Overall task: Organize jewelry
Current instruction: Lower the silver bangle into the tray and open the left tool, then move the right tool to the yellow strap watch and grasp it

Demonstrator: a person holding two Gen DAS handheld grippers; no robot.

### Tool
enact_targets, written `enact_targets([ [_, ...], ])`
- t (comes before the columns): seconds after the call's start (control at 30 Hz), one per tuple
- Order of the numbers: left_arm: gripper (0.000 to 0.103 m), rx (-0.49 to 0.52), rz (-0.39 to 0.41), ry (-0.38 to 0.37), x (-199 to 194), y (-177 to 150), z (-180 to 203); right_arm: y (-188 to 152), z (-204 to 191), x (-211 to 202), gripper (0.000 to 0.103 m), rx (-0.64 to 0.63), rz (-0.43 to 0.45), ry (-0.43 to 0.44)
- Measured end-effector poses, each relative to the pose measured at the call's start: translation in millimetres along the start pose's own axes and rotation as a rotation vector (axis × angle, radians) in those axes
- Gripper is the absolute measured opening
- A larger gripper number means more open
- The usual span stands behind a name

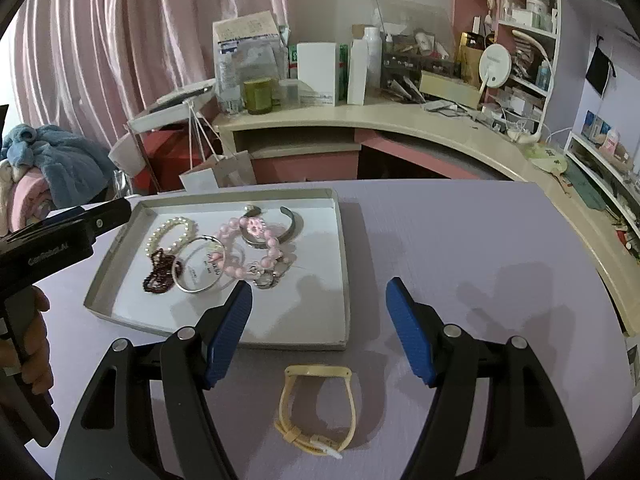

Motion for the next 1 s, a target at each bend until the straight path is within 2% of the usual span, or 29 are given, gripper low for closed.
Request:
enact_targets([
  [0.23, 0.092, -0.027, 0.044, 0.032, -42.9, -14.1, -8.8, -9.0, 11.7, -24.2, 0.071, 0.018, 0.028, -0.008],
  [0.53, 0.097, -0.083, 0.07, 0.092, -96.5, -57.9, -34.9, -43.7, 34.3, -33.6, 0.071, 0.05, -0.014, -0.028],
  [0.67, 0.098, -0.115, 0.063, 0.116, -109.3, -79.1, -44.5, -57.7, 29.8, -26.3, 0.072, 0.048, -0.054, 0.023],
  [0.73, 0.099, -0.123, 0.058, 0.122, -114.0, -87.9, -46.3, -65.5, 24.1, -16.2, 0.077, 0.04, -0.096, 0.047],
  [1.0, 0.099, -0.136, 0.033, 0.135, -127.4, -115.1, -40.9, -81.2, 5.9, 10.4, 0.077, 0.031, -0.177, 0.056],
])
Point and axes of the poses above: each gripper's, at about its wrist camera, not at the fingertips, and x roughly the way its jaws point, z to its right, y to its top, the point moved 4 cm from there along x, roughly the way its jaws point, and after that the axes turned 10 degrees about -y, right-handed, at the moved point
